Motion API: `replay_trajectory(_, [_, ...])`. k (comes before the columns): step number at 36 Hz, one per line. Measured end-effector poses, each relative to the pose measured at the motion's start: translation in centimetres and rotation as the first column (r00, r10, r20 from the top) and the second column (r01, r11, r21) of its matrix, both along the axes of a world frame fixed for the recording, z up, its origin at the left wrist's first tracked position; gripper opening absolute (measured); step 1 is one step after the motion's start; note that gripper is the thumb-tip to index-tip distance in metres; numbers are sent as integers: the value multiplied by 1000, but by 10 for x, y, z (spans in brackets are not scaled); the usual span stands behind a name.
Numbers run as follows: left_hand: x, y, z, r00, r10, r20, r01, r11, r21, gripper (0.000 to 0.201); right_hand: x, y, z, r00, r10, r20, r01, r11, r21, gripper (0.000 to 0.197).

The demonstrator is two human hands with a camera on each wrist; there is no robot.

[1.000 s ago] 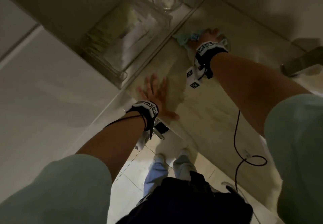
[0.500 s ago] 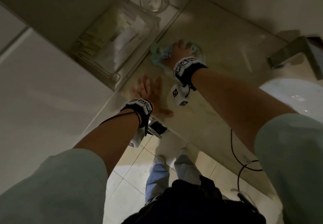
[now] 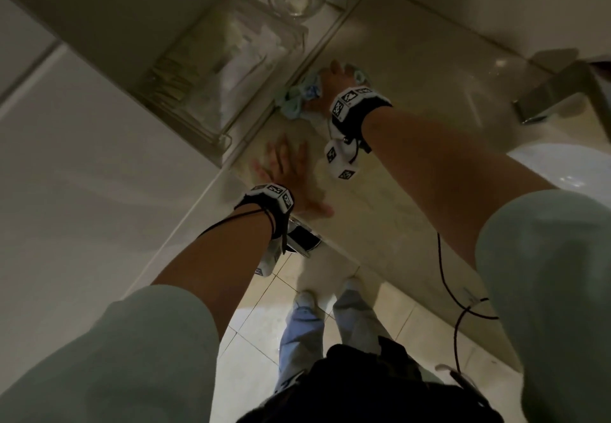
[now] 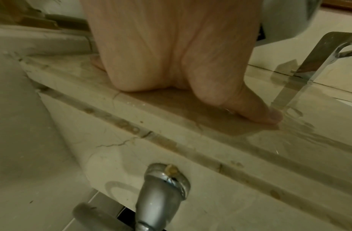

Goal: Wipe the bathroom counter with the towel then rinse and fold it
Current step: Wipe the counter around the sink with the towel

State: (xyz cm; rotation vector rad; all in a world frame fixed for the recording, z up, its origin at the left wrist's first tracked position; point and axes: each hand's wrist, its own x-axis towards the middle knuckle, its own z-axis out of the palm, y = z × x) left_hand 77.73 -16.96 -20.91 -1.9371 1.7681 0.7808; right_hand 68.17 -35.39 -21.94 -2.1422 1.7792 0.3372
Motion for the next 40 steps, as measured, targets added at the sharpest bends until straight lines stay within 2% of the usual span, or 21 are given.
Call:
replay_trajectory(3, [3,0,-2,1000,-9,-29,9,1000,8,150,-2,-18,-7,998,-14,-63,15,1000,16,89])
replay_trajectory(7, [5,1,-2,997,-30,-68,30,1000,0,150,-6,-20,8,985,82,-150,-76,996,46,48])
replay_trajectory(8, [5,1,-1,997,-29,-65,29,1000,3,150,-6,-22,6,982,94,-163,-88,995,45,48])
replay_trajectory(11, [1,1,1,999,-5,-34,6,1000,5,150,-6,-25,-3,999,8,-41,-8,1000,19,77])
replay_trajectory(15, [-1,0,2,1000,-8,-17,8,1000,-8,151,-6,-18,0,1000,-24,1,24,999,-37,87])
replay_trajectory(20, [0,0,1,1000,-8,-5,8,1000,3,153,-6,-7,10,997,-8,73,9,1000,-13,72])
replay_trajectory(28, [-1,0,3,1000,0,16,-1,999,36,153,-18,22,15,989,23,148,-27,999,24,83])
replay_trajectory(40, [4,5,7,999,-51,-3,51,999,-2,147,-75,70,20,951,-273,147,268,962,53,85])
